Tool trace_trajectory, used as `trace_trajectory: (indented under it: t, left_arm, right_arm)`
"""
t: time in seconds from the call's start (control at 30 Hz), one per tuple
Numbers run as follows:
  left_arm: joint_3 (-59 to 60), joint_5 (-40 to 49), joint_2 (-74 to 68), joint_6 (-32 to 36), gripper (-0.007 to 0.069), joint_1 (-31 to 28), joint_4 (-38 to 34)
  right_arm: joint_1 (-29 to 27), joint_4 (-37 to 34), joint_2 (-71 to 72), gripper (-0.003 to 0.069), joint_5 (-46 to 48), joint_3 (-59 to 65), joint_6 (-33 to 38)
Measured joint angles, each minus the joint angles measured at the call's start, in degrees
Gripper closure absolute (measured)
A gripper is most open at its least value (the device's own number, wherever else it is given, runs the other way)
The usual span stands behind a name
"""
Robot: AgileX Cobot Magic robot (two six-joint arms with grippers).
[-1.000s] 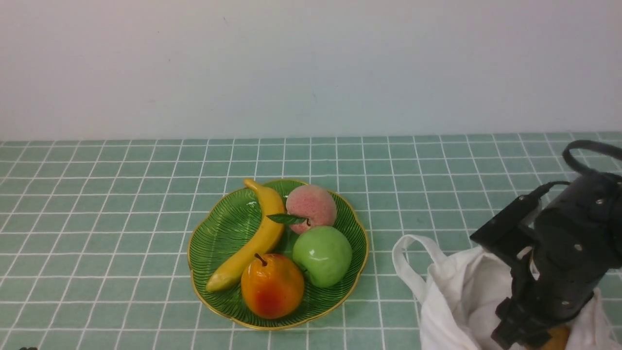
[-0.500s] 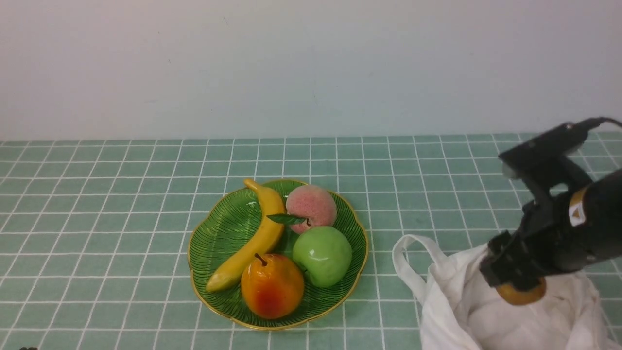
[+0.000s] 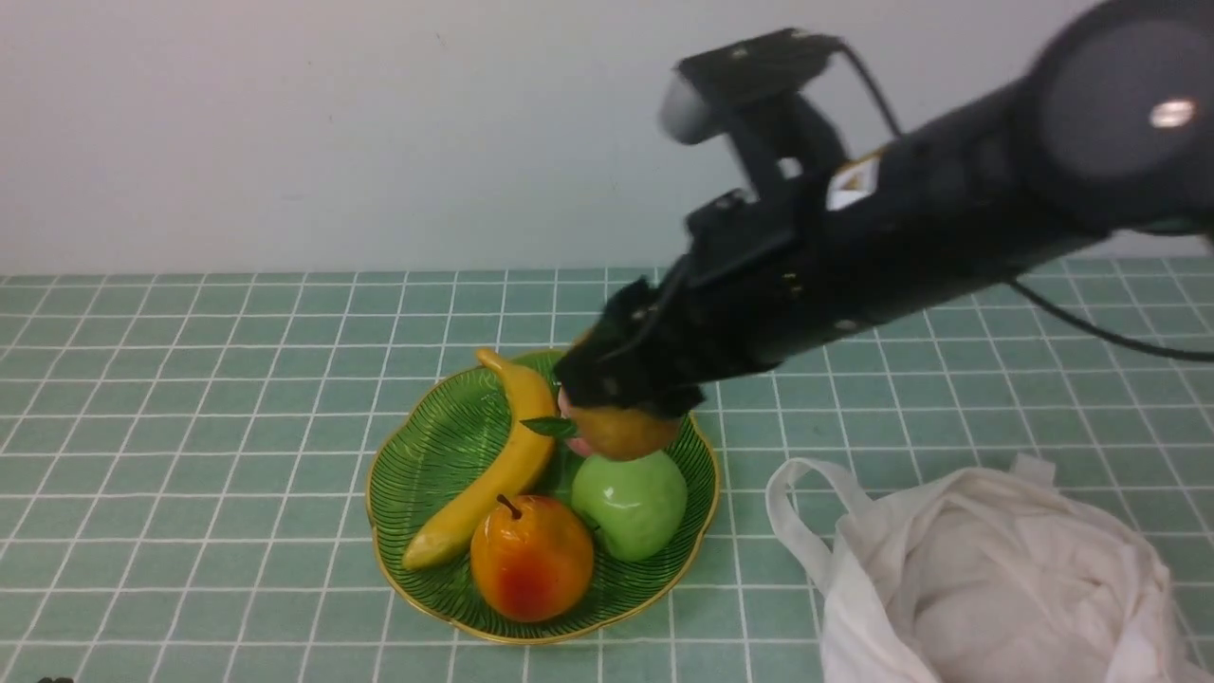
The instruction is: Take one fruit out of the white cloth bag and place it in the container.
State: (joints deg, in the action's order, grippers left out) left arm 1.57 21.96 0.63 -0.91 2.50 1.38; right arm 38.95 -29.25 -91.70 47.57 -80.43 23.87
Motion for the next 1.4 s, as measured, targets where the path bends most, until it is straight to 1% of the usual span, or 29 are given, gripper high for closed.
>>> trace_trajectory:
  t: [0.07, 0.23, 0.43, 0.63, 0.7, 0.73, 0.77, 0.83, 0.97, 1.0, 1.1, 1.17, 1.27, 1.3, 1.37, 1.4]
  left_arm:
    - [0.0, 0.0, 0.0, 0.0, 0.0632, 0.0, 0.0]
    - [0.0, 0.0, 0.0, 0.0, 0.0632, 0.0, 0.0]
    - [0.0, 0.0, 0.0, 0.0, 0.0632, 0.0, 0.0]
    - [0.0, 0.0, 0.0, 0.0, 0.0632, 0.0, 0.0]
    - [0.0, 0.0, 0.0, 0.0, 0.0632, 0.0, 0.0]
    - [0.0, 0.0, 0.0, 0.0, 0.0632, 0.0, 0.0]
    - [0.0, 0.0, 0.0, 0.0, 0.0632, 0.0, 0.0]
    - [0.0, 0.0, 0.0, 0.0, 0.0632, 0.0, 0.0]
    - [0.0, 0.0, 0.0, 0.0, 0.0632, 0.0, 0.0]
    - [0.0, 0.0, 0.0, 0.0, 0.0632, 0.0, 0.0]
    - [0.0, 0.0, 0.0, 0.0, 0.0632, 0.0, 0.0]
    - [0.0, 0.0, 0.0, 0.0, 0.0632, 0.0, 0.0]
    - [0.0, 0.0, 0.0, 0.0, 0.0632, 0.0, 0.0]
    - [0.0, 0.0, 0.0, 0.0, 0.0632, 0.0, 0.0]
    - [0.0, 0.0, 0.0, 0.0, 0.0632, 0.0, 0.0]
    - [0.0, 0.0, 0.0, 0.0, 0.0632, 0.0, 0.0]
  right_arm:
    - [2.1, -0.1, -4.7, 0.0258, -0.4, -3.8, 0.1]
    - [4.6, -0.2, -14.5, 0.0258, -3.8, -10.8, -0.3]
    - [4.9, -0.2, -24.0, 0.0258, -8.6, -15.4, -1.2]
    - [4.9, 0.1, -29.2, 0.0258, -13.8, -16.8, -1.3]
    - [4.9, 0.5, -30.3, 0.0247, -15.0, -16.8, -1.4]
    - [4.9, 0.5, -30.9, 0.0224, -16.2, -16.8, -1.5]
    - [4.9, 0.5, -30.9, 0.0224, -16.2, -16.8, -1.5]
    - [4.9, 0.5, -31.7, 0.0157, -17.6, -16.8, -1.6]
    - [4.9, 0.8, -32.0, 0.0063, -18.4, -16.8, -1.9]
    - [4.9, 1.0, -32.0, 0.0049, -18.4, -16.8, -2.0]
    - [4.9, 1.5, -32.0, 0.0036, -18.3, -16.8, -2.3]
    - [4.9, 2.0, -31.7, 0.0042, -17.5, -16.8, -2.4]
    - [4.9, 3.6, -30.1, 0.0087, -14.5, -16.8, -2.6]
    - [4.8, 5.1, -28.2, 0.0126, -12.7, -16.8, -3.1]
    - [4.2, 9.1, -23.6, 0.0246, -9.2, -16.8, -6.2]
    - [4.1, 9.5, -23.1, 0.0258, -9.0, -16.8, -6.6]
